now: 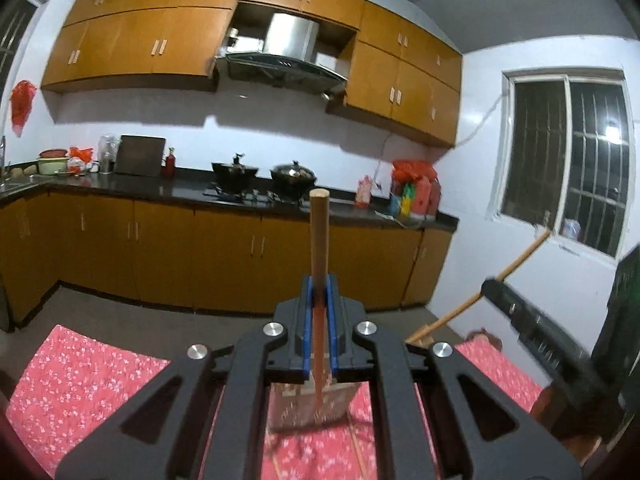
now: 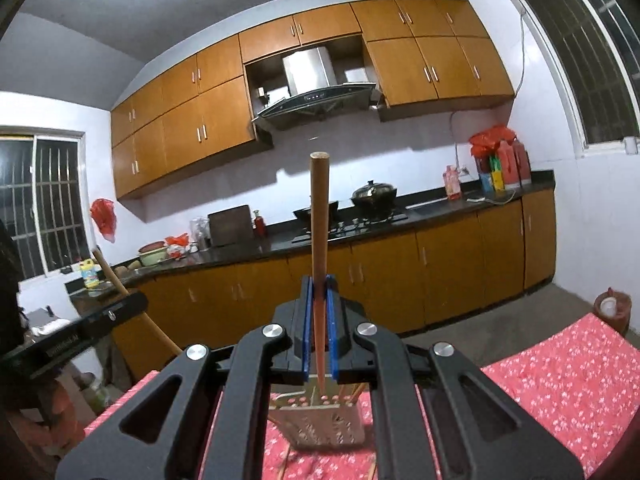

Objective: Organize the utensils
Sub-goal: 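Lift the left tool's chopstick upright over the holder while the right tool does likewise, then open the left tool over the holder while the right tool opens too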

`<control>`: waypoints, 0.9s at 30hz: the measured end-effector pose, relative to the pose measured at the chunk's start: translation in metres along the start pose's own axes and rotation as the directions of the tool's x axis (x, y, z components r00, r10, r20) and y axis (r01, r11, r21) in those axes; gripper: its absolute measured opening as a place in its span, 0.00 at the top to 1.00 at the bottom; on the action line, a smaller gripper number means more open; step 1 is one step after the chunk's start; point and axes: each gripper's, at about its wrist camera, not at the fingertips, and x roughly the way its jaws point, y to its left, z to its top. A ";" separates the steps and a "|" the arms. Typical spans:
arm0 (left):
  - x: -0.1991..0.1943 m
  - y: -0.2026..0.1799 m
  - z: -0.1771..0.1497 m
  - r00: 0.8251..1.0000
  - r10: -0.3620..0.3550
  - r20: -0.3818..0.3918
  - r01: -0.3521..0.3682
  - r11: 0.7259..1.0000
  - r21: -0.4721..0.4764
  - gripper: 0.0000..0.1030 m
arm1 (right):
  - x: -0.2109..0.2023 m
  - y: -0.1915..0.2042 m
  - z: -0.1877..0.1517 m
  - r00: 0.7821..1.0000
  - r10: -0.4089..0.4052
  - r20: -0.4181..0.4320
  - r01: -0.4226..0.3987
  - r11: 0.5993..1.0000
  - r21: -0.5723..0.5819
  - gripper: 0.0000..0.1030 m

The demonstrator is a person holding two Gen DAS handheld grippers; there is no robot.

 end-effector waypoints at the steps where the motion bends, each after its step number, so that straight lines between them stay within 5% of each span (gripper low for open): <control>1: 0.003 0.000 0.002 1.000 0.004 0.009 -0.004 1.000 -0.012 0.93 | 0.006 0.000 -0.001 1.000 -0.003 -0.001 0.003 1.000 0.000 0.93; 8: 0.022 0.004 0.007 0.993 0.080 0.090 -0.077 0.996 -0.035 0.93 | 0.031 -0.004 -0.011 0.999 -0.017 -0.035 0.017 1.000 0.002 0.93; 24: 0.076 0.025 -0.037 0.996 0.075 -0.046 -0.078 0.996 -0.050 0.91 | 0.064 -0.002 -0.045 0.984 -0.005 -0.179 0.004 1.000 -0.007 0.92; 27: 0.074 0.026 -0.037 0.996 0.073 -0.046 -0.076 0.996 -0.053 0.87 | 0.059 -0.002 -0.041 0.984 -0.004 -0.175 0.003 1.000 -0.005 0.82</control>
